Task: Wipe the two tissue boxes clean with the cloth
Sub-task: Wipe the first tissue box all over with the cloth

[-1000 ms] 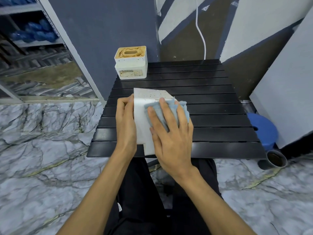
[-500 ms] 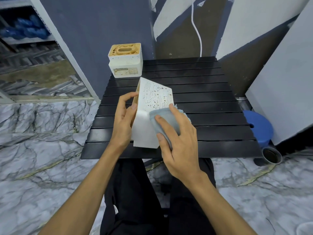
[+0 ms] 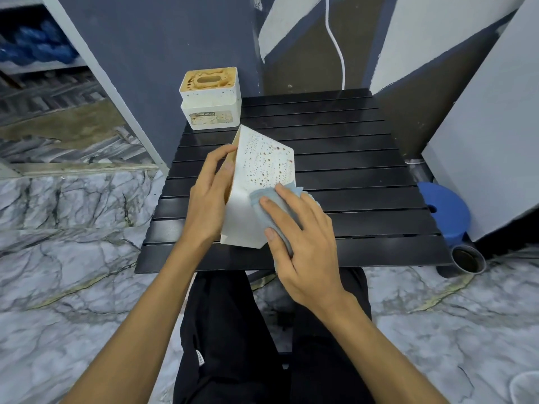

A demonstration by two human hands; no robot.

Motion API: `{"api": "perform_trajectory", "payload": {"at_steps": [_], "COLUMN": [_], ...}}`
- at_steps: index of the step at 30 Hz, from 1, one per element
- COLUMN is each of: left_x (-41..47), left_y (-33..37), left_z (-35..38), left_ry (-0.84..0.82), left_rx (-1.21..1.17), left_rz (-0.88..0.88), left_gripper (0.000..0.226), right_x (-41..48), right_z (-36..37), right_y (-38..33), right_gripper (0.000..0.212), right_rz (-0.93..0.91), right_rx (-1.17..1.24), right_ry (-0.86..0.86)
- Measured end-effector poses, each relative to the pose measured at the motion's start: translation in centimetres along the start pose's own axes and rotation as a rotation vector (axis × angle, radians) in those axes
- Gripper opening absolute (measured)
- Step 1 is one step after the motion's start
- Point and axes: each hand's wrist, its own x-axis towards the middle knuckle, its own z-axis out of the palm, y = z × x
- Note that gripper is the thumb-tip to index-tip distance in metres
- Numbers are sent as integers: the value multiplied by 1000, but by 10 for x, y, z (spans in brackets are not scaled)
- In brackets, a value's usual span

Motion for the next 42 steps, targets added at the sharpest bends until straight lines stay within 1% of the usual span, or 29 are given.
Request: {"api": "perform_trajectory", "payload": {"at_steps": [4,8,14,16,19,21,23,26,28,29,33,35,39,42], "left_x": [2,3,9,8,6,5,5,5,4,4,1,1,0,-2], "left_y": [0,-1,1,4,6,4,2,2,2,2,3,3,1,3], "left_z": [4,9,8,10,15,16,15,13,12,12,12,12,11,10], "left_ry": [86,80,9,-6,-8,6,23,13,6,6,21,31,30,39], "left_rx": [-57,-77,-33,-24,-10,-6,-9,-11,-14,-16,-11,-13,-43,-44], "left_rz": [13,8,17,12,27,27,25,33,31,28,13,12,7,12], "left_gripper": [30,29,32,31,30,29,30,32,32,32,32,32,32,31], "right_x": [16,17,9,20,28,20,7,-2,9,16,28,21,16,36], "right_z": [-3,-7,-7,-10,-12,-11,-9,-6,-8,-10,-15,-16,-13,-13], "right_y": [-3,0,-13,-6,9,11,3,-13,-18,-16,6,4,-17,-18], "right_gripper": [43,44,42,42,42,43,43,43,42,42,43,43,42,41], "right_rz": [103,155,-1,56,187,209,191,74,26,44,218,191,12,-28], "right_rx": [9,31,-95,-79,24,68,34,-73,-98,-88,18,13,-88,-108], "right_ry": [-55,-45,-30,-36,-30,-6,4,-8,-24,-36,-71,-77,-80,-105]}}
